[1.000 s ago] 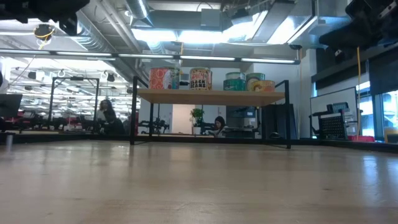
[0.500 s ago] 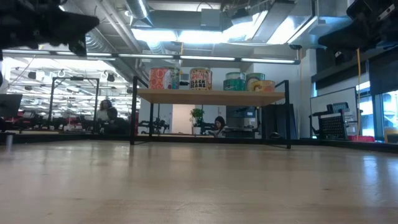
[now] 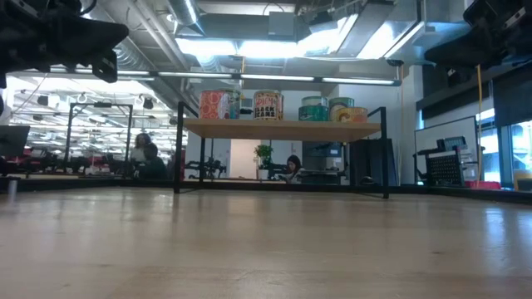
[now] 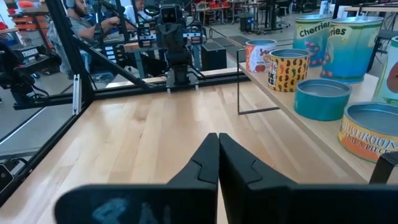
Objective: Pick and place cans onto a shelf
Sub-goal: Return to Home Position
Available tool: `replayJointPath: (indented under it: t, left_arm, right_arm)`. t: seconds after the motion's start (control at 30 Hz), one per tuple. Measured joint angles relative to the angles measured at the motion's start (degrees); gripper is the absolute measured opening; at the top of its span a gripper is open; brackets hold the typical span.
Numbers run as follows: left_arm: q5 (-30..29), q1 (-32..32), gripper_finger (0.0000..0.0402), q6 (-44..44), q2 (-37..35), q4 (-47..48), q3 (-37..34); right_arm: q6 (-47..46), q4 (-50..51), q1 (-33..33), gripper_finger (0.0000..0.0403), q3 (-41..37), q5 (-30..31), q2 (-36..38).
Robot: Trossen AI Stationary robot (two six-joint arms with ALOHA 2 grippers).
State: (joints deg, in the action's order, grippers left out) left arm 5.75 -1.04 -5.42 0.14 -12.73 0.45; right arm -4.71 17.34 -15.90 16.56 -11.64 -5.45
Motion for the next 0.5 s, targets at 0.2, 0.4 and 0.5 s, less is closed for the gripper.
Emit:
replayJointPath:
  t: [0.2, 0.4, 0.5]
  left_arm:
    - [1.65, -0.01, 0.0000, -0.02, 0.00, -0.13, 0.00]
    - [1.65, -0.01, 0.0000, -0.01, 0.00, -0.95, 0.00]
    - [1.65, -0.02, 0.0000, -0.02, 0.00, -0.99, 0.00]
  right_arm:
    - [-0.37, -2.77, 0.00, 0.0004, -1.88, 0.00, 0.04]
    - [-2.30, -16.86, -0.04, 0.0004, -10.80, 0.28, 0.04]
    - [-3.28, -16.98, -0.04, 0.0004, -13.48, 0.17, 0.02]
